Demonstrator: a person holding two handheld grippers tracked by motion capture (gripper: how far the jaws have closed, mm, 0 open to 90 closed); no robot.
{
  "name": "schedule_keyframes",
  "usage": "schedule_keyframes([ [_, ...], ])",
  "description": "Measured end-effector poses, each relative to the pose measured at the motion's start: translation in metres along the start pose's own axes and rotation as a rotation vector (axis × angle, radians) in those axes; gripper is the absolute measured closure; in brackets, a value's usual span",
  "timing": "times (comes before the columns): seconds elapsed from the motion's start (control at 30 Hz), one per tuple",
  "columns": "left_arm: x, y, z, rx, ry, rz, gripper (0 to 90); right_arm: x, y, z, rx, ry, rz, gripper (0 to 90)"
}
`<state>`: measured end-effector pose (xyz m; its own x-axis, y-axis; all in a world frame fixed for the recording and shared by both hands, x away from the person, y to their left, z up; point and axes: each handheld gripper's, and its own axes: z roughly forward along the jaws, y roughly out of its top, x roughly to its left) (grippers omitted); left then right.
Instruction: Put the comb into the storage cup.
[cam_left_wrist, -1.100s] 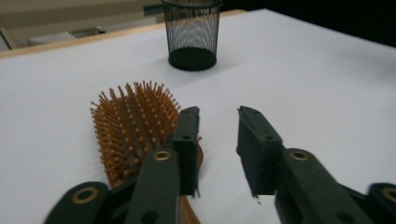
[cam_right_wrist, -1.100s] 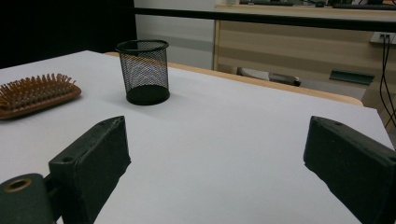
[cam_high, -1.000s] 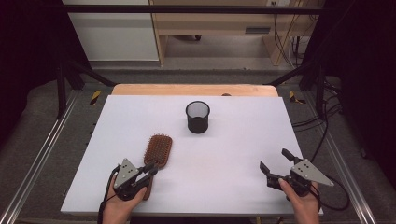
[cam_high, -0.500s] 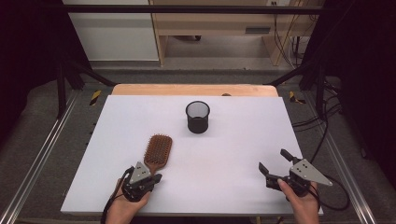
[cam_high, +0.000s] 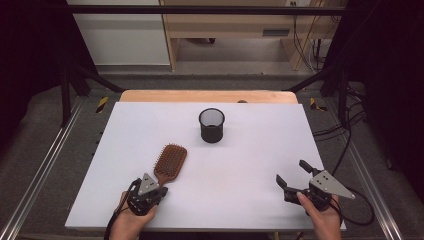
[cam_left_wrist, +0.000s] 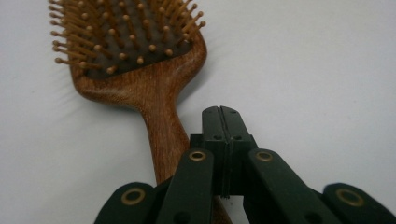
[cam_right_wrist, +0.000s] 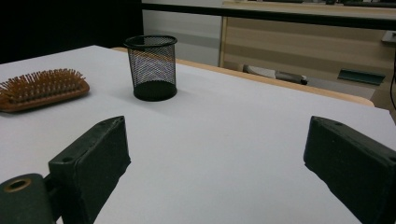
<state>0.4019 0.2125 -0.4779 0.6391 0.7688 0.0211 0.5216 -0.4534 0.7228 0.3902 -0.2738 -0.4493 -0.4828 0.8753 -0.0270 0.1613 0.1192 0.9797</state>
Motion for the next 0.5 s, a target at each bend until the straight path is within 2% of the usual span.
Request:
schedule_keyframes([
  [0.5,0.026,-0.007,-0.01,-0.007,0.042,-0.052,89.8,0.002,0.0,0.0,0.002,0.011,-0.009,6.9],
])
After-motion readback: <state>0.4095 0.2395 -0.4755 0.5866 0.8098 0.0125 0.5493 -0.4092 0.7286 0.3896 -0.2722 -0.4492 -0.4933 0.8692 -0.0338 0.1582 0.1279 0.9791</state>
